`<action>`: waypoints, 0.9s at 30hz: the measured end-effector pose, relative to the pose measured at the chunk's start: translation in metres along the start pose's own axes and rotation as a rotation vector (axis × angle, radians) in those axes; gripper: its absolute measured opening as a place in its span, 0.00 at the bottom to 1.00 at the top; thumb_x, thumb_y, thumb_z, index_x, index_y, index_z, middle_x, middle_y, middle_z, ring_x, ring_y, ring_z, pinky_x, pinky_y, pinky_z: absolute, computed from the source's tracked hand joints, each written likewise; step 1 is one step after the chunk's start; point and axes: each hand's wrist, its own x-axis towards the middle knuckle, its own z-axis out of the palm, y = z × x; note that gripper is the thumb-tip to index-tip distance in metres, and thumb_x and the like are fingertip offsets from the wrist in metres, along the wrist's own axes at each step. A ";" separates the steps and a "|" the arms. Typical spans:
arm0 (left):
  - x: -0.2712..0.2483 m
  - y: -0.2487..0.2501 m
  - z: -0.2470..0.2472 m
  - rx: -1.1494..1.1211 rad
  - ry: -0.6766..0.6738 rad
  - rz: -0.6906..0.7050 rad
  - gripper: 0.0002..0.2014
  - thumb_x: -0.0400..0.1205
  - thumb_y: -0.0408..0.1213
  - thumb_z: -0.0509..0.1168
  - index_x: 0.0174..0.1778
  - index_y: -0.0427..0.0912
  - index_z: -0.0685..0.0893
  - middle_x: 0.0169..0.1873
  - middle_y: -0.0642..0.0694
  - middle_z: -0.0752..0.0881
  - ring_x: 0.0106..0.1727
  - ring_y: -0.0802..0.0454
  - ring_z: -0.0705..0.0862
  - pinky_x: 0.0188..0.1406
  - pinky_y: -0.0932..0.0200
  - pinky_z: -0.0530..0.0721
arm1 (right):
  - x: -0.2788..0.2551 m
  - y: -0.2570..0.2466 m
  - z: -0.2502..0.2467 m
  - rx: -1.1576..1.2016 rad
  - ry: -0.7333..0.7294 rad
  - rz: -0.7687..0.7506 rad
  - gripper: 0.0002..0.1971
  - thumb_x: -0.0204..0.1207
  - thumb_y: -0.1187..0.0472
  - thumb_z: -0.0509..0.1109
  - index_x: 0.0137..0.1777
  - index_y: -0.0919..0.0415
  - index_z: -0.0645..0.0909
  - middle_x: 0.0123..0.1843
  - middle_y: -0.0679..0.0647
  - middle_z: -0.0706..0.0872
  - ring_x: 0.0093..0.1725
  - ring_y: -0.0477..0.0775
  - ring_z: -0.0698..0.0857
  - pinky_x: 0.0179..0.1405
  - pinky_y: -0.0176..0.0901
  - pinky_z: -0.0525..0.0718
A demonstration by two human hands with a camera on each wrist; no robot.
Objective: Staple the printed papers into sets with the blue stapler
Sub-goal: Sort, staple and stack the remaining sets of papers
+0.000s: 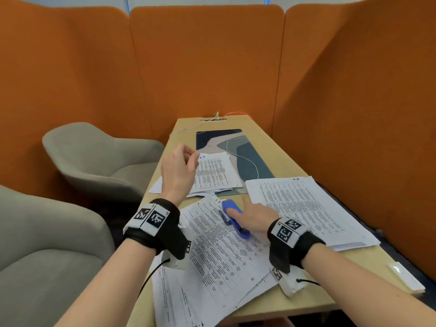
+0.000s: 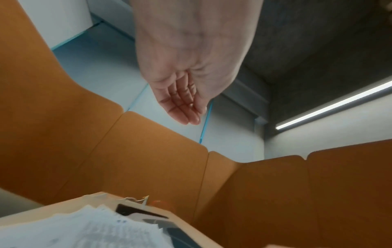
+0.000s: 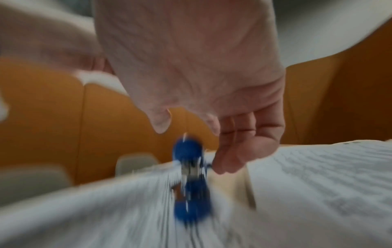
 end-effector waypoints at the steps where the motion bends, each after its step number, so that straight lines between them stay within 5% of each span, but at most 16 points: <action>1: -0.005 0.012 0.005 -0.053 0.016 0.030 0.05 0.82 0.37 0.66 0.41 0.45 0.80 0.31 0.49 0.86 0.36 0.49 0.88 0.43 0.46 0.87 | -0.007 0.007 -0.009 0.062 0.043 0.000 0.36 0.80 0.34 0.50 0.82 0.54 0.53 0.69 0.60 0.81 0.64 0.62 0.82 0.59 0.51 0.76; 3: -0.016 0.037 0.018 -0.197 0.032 0.055 0.05 0.82 0.37 0.68 0.41 0.44 0.81 0.30 0.51 0.86 0.35 0.53 0.88 0.40 0.52 0.88 | -0.027 0.028 -0.033 0.199 0.149 -0.022 0.37 0.80 0.34 0.52 0.84 0.50 0.51 0.65 0.57 0.83 0.62 0.60 0.82 0.61 0.52 0.77; 6: -0.042 0.078 0.049 -0.460 -0.014 0.060 0.04 0.82 0.36 0.68 0.42 0.42 0.82 0.31 0.52 0.87 0.34 0.57 0.87 0.38 0.60 0.87 | -0.069 0.073 -0.076 0.391 0.323 -0.045 0.30 0.83 0.43 0.57 0.82 0.49 0.56 0.41 0.48 0.82 0.39 0.50 0.81 0.43 0.46 0.80; 15: -0.192 0.218 0.193 -0.703 -0.551 0.115 0.07 0.82 0.41 0.67 0.40 0.45 0.82 0.29 0.56 0.82 0.33 0.62 0.80 0.33 0.72 0.78 | -0.197 0.237 -0.153 0.507 0.755 0.200 0.18 0.85 0.49 0.56 0.73 0.49 0.71 0.49 0.51 0.83 0.46 0.50 0.84 0.36 0.38 0.82; 20: -0.294 0.251 0.279 -0.568 -0.965 0.110 0.08 0.83 0.39 0.66 0.41 0.40 0.85 0.29 0.52 0.82 0.30 0.59 0.78 0.35 0.62 0.78 | -0.249 0.316 -0.148 0.558 0.825 0.343 0.16 0.86 0.52 0.56 0.70 0.52 0.75 0.50 0.55 0.83 0.42 0.50 0.83 0.36 0.42 0.82; 24: -0.346 0.239 0.347 -0.235 -1.195 0.061 0.06 0.82 0.37 0.65 0.45 0.39 0.85 0.43 0.41 0.88 0.48 0.44 0.85 0.50 0.49 0.82 | -0.273 0.366 -0.128 0.627 0.802 0.427 0.14 0.86 0.53 0.57 0.67 0.52 0.77 0.49 0.57 0.84 0.42 0.51 0.83 0.37 0.43 0.82; 27: -0.349 0.216 0.384 -0.034 -1.237 -0.008 0.06 0.80 0.30 0.64 0.45 0.39 0.87 0.49 0.38 0.89 0.54 0.38 0.85 0.53 0.48 0.84 | -0.284 0.389 -0.113 0.660 0.778 0.435 0.13 0.86 0.55 0.57 0.64 0.52 0.79 0.46 0.56 0.84 0.41 0.52 0.83 0.37 0.45 0.82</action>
